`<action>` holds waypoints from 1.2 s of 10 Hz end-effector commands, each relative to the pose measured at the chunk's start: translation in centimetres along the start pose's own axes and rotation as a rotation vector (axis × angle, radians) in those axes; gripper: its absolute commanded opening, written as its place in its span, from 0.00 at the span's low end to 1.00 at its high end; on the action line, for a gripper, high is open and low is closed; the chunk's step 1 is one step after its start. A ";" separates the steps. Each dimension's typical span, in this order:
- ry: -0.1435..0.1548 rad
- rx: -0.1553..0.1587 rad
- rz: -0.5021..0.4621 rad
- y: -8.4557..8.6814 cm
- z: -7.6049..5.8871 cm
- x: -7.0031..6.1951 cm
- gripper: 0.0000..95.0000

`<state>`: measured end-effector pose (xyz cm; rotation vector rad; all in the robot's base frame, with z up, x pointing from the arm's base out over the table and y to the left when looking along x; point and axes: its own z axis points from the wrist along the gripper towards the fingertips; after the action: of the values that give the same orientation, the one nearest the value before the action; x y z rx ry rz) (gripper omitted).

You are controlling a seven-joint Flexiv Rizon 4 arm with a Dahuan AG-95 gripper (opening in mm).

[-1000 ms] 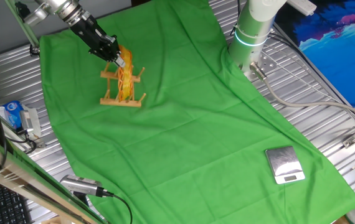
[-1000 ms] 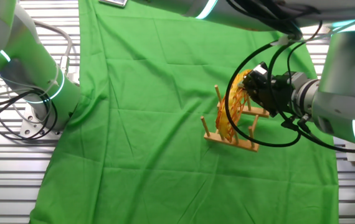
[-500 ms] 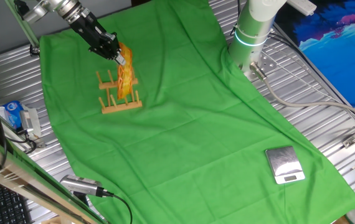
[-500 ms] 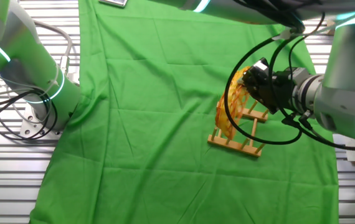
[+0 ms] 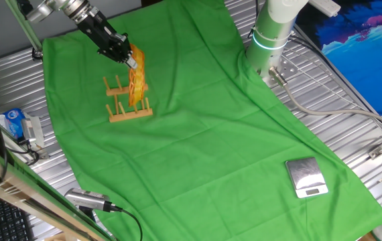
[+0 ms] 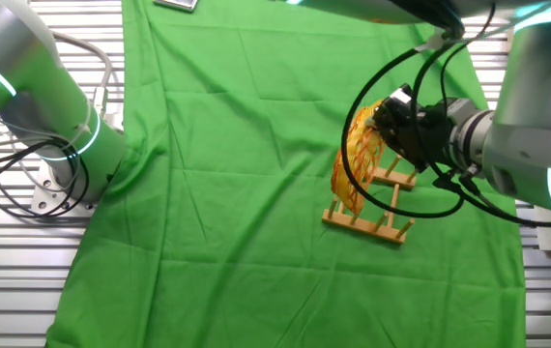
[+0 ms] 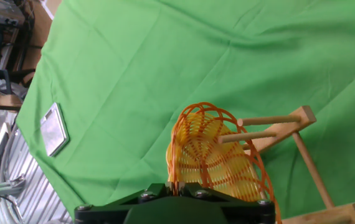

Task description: Take the dish off the dish rack

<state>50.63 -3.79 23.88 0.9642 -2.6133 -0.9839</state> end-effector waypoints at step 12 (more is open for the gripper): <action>0.003 0.037 0.064 2.7 1.8 -3.7 0.00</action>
<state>51.34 1.25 24.40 0.8850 -2.6561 -0.9145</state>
